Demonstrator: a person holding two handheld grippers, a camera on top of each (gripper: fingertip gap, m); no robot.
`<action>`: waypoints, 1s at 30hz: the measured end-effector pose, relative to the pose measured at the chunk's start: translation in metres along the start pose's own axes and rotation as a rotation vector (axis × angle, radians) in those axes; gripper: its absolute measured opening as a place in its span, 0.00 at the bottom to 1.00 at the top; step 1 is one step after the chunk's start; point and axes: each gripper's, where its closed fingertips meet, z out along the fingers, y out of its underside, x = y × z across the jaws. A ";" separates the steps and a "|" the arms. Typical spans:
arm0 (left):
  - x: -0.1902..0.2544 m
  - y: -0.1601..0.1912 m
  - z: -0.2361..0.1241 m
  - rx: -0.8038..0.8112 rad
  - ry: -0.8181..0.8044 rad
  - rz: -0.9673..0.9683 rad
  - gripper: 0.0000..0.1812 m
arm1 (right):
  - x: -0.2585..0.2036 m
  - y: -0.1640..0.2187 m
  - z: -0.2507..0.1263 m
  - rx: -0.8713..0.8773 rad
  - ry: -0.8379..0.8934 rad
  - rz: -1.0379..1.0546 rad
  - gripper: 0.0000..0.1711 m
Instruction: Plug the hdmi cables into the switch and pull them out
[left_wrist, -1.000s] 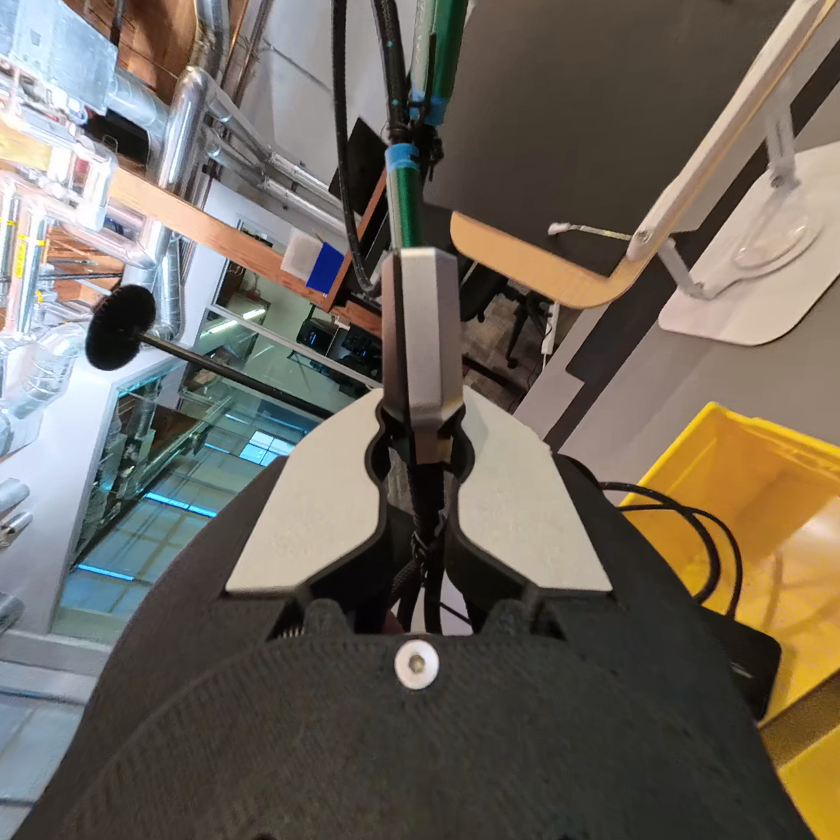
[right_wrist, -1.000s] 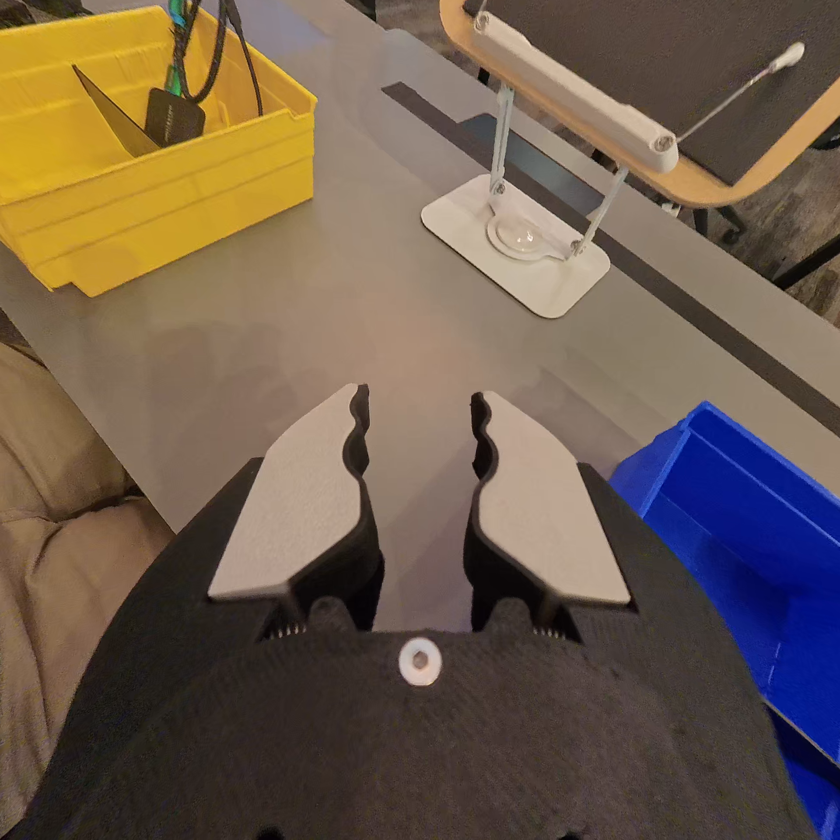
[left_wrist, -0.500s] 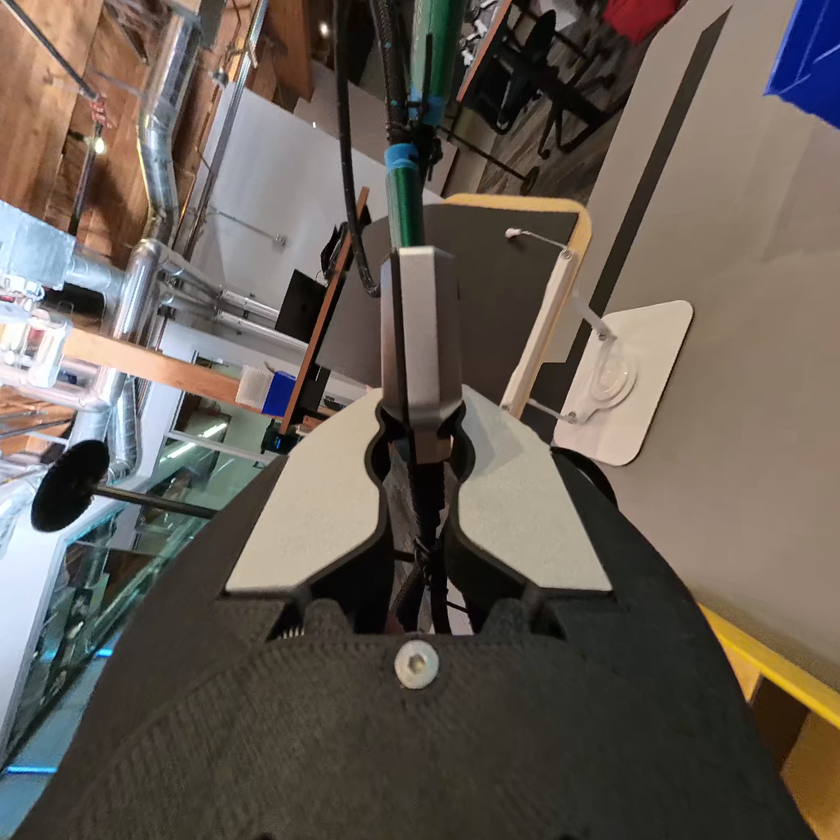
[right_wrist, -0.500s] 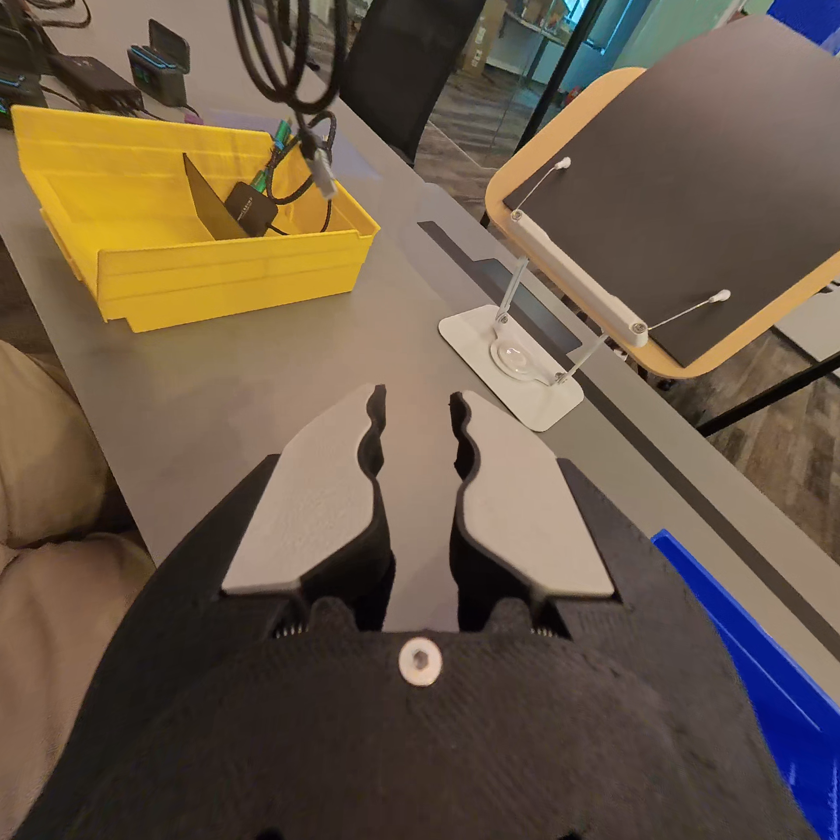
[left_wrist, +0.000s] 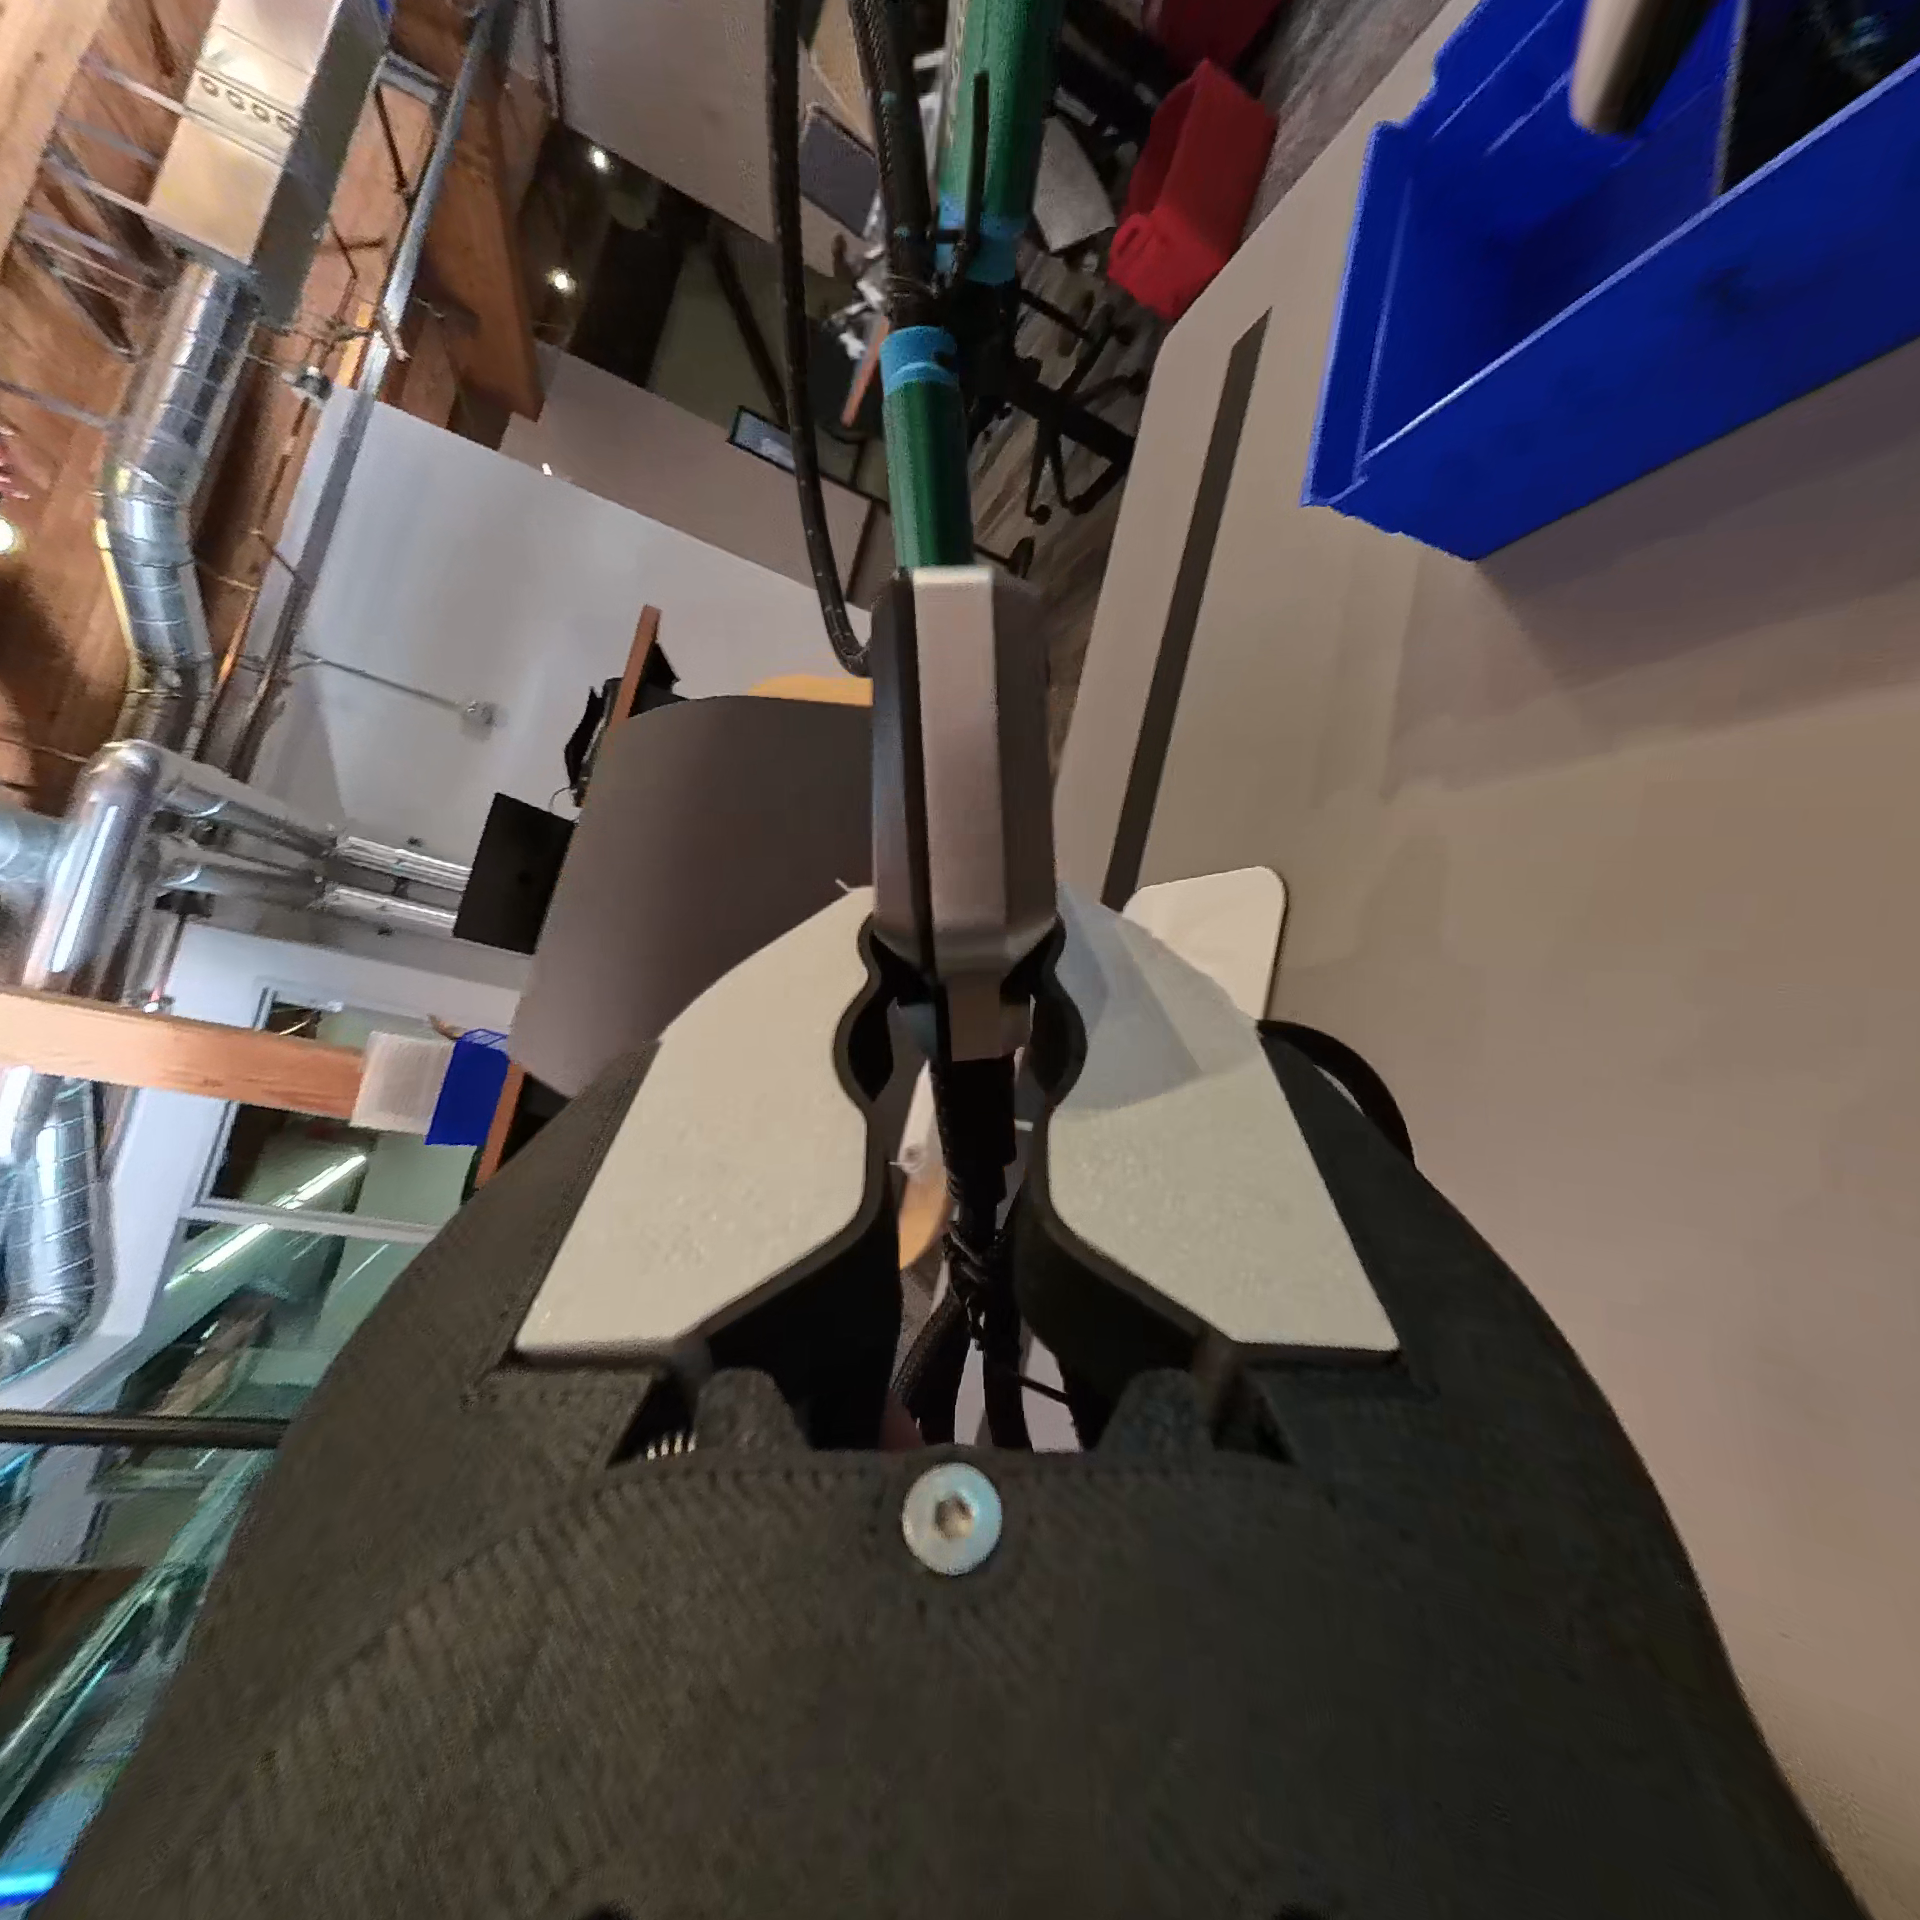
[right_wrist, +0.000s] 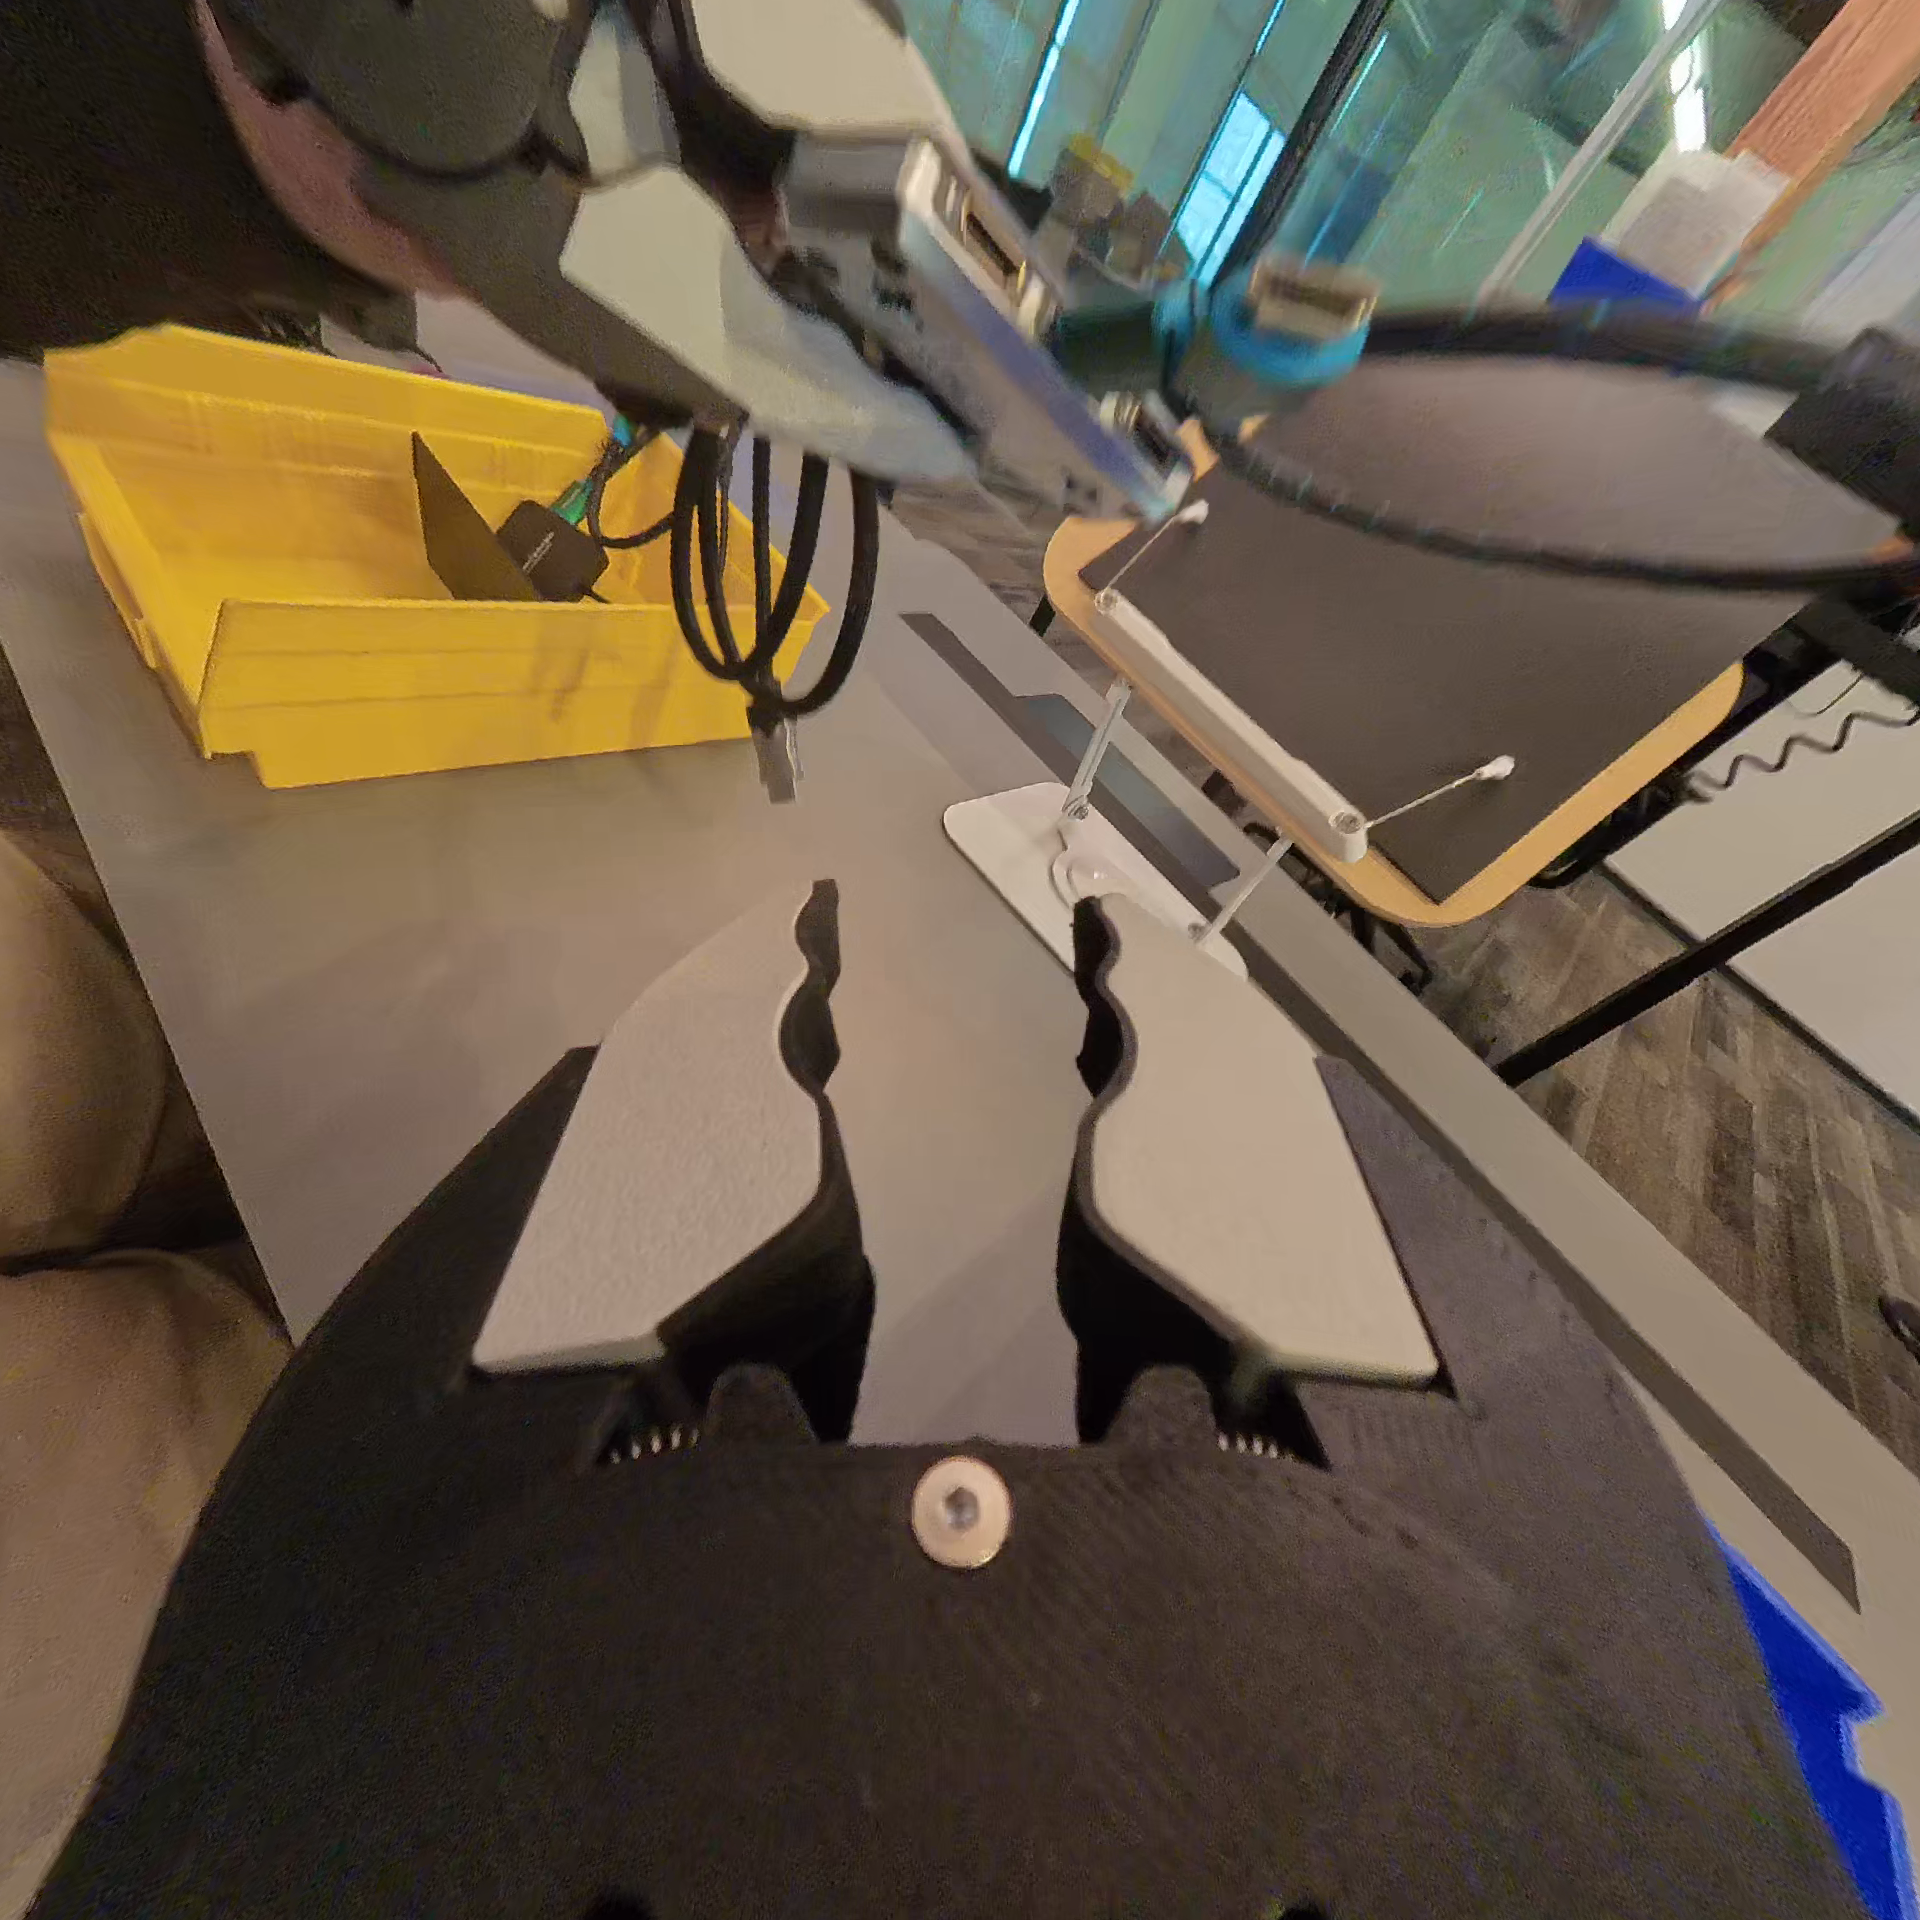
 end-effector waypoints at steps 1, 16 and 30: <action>0.006 -0.001 0.002 0.002 0.016 -0.008 0.12 | 0.001 -0.004 -0.003 0.024 0.009 -0.016 0.23; 0.076 0.014 0.001 -0.116 0.176 0.058 0.12 | -0.014 -0.022 0.022 -0.109 0.154 -0.616 0.19; 0.114 0.023 -0.007 -0.155 0.283 0.058 0.12 | -0.022 0.028 0.070 -0.318 0.022 -0.852 0.07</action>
